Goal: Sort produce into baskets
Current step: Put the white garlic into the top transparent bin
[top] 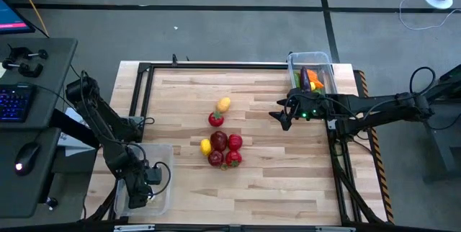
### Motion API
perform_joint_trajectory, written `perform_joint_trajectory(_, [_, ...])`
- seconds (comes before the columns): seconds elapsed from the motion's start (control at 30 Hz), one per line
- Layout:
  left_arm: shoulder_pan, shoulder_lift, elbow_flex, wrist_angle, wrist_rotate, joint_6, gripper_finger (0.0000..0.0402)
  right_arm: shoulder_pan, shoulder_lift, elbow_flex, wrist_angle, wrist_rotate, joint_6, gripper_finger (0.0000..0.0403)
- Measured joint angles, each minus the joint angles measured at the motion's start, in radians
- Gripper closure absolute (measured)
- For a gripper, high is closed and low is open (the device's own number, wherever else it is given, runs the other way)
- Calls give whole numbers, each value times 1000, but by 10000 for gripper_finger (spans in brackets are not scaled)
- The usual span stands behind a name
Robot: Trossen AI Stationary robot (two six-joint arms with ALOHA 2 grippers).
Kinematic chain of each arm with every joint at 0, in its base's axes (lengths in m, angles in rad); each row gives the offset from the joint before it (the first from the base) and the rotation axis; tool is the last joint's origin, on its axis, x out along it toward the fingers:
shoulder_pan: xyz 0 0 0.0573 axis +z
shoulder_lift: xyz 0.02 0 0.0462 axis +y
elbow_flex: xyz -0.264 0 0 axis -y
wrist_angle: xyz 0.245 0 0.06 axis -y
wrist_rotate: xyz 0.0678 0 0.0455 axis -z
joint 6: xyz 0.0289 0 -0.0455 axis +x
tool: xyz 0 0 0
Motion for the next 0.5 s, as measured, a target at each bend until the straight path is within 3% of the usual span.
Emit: perform_joint_trajectory(0.5, [0,80,0,28,-1,132,23,0,0,0,0,-19,0,79])
